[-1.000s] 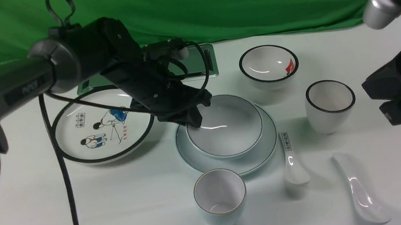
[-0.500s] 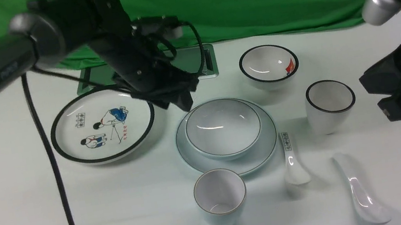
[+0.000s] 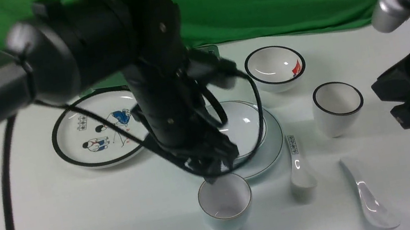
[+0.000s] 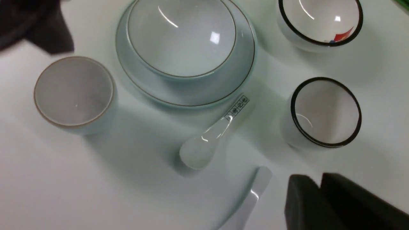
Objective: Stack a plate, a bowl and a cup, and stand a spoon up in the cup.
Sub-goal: Use the left arm to grab a blue teacup, then use the left arm to put the blue teacup into the blue rice bowl in the middle
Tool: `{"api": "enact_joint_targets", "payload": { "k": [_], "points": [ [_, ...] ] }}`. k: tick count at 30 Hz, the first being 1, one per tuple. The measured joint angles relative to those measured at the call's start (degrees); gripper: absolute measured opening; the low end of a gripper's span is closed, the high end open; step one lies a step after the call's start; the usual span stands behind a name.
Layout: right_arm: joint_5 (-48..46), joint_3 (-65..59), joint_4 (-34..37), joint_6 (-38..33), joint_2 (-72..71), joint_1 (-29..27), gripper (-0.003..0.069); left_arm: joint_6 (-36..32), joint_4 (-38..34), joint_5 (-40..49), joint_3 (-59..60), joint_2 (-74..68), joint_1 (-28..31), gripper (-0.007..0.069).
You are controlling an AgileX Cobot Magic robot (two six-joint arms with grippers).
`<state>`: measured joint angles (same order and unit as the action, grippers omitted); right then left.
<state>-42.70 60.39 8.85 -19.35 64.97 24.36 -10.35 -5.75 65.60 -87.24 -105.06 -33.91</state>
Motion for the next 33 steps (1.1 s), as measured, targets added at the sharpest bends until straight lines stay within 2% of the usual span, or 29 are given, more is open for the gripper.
{"api": "enact_joint_targets", "payload": {
  "k": [3, 9, 12, 16, 17, 19, 20, 27, 33],
  "points": [
    [0.0, 0.0, 0.0, 0.0, 0.0, 0.0, 0.012, 1.1, 0.1, -3.1, 3.6, -0.5, -2.1, 0.0388],
    [-0.3, 0.0, 0.0, 0.0, 0.0, 0.0, 0.0133, 3.8, 1.6, -8.1, 5.6, -1.5, -2.2, 0.0387],
    [-0.5, 0.0, -0.1, 0.0, 0.0, 0.0, 0.0138, 4.1, 2.1, -9.6, 6.2, -2.4, -2.2, 0.0357],
    [-0.5, 0.0, -0.1, 0.0, 0.0, 0.0, 0.0144, 3.3, 2.6, -9.6, 6.2, -3.9, -2.2, 0.0185],
    [-0.5, 0.0, -0.1, 0.0, 0.0, 0.0, 0.0144, 3.0, 2.7, -9.6, 6.2, -4.0, -2.2, 0.0174],
    [-0.5, 0.0, -0.1, 0.0, 0.0, 0.0, 0.0144, 2.1, 3.4, -7.9, 4.9, -3.9, -2.2, 0.0022],
    [-0.4, 0.0, -0.1, 0.0, 0.0, 0.0, 0.0144, 1.9, 3.6, -7.2, 4.3, -3.7, -2.2, 0.0006],
    [0.2, 0.0, -0.2, 0.0, 0.0, 0.0, 0.0146, -0.7, 4.9, -3.2, -9.9, -1.3, -1.9, -0.0007],
    [0.2, 0.0, -0.2, 0.0, 0.0, 0.0, 0.0148, -1.5, 2.0, 0.7, -23.7, -9.0, 2.9, -0.0007]
  ]
}}
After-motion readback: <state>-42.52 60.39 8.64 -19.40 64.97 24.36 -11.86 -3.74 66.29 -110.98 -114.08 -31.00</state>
